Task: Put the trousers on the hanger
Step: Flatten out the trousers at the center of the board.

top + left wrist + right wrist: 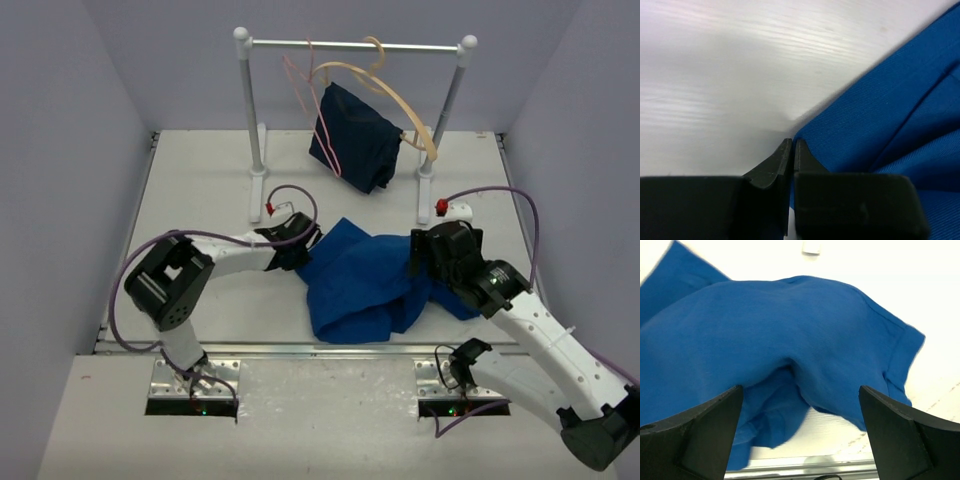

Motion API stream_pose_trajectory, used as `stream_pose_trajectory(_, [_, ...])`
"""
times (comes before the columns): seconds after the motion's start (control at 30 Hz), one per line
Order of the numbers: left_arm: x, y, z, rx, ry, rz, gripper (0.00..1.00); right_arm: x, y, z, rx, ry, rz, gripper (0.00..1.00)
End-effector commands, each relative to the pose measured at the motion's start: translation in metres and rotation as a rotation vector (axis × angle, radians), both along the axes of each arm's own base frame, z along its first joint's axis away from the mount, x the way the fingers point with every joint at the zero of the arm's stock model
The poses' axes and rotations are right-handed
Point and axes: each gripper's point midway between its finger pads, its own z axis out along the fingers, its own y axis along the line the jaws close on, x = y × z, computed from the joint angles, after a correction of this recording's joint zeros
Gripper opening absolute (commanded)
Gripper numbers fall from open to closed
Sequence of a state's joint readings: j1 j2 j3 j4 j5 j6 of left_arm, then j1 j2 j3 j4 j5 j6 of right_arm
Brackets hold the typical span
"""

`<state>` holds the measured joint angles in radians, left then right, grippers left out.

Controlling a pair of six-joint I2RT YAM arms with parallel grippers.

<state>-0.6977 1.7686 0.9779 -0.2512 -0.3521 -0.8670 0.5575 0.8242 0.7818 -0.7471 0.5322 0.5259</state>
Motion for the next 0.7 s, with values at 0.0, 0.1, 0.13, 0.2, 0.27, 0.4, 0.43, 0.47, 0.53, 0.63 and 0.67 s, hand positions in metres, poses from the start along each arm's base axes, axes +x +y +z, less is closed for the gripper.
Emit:
stream_pose_trajectory(0.0, [0.002,0.117,0.053,0.092,-0.090,0.325,0.00,0.019,0.012,0.014,0.043,-0.052,0.005,0.98])
stream_pose_trajectory(0.1, [-0.005,0.169,0.087,0.037,-0.174,0.483,0.00,0.027,0.035,0.002,0.066,0.004,0.105,0.99])
stream_pose_trajectory(0.13, [-0.008,0.181,0.094,0.027,-0.194,0.520,0.00,0.029,0.042,-0.006,0.069,0.037,0.136,0.99])
stream_pose_trajectory(0.2, [-0.016,0.191,0.105,0.012,-0.221,0.547,0.00,0.031,0.064,-0.017,0.113,0.075,0.236,0.99])
stream_pose_trajectory(0.27, [-0.021,0.193,0.112,0.008,-0.229,0.546,0.00,0.032,0.087,-0.030,0.168,0.115,0.334,0.99])
stream_pose_trajectory(0.4, [-0.028,0.195,0.112,0.023,-0.221,0.514,0.00,0.045,0.095,-0.054,0.232,0.181,0.325,0.99])
stream_pose_trajectory(0.43, [-0.028,0.194,0.112,0.025,-0.220,0.505,0.00,0.050,0.093,-0.062,0.274,0.212,0.295,0.99])
stream_pose_trajectory(0.47, [-0.029,0.195,0.112,0.030,-0.217,0.498,0.00,0.056,0.093,-0.066,0.321,0.228,0.274,0.99])
stream_pose_trajectory(0.53, [-0.030,0.195,0.112,0.037,-0.216,0.486,0.00,0.067,0.085,-0.077,0.379,0.241,0.210,0.99])
stream_pose_trajectory(0.63, [-0.030,0.195,0.112,0.051,-0.213,0.467,0.00,0.084,0.092,-0.093,0.452,0.272,0.184,0.99])
stream_pose_trajectory(0.67, [-0.030,0.195,0.112,0.058,-0.211,0.462,0.00,0.089,0.094,-0.100,0.454,0.296,0.169,0.99])
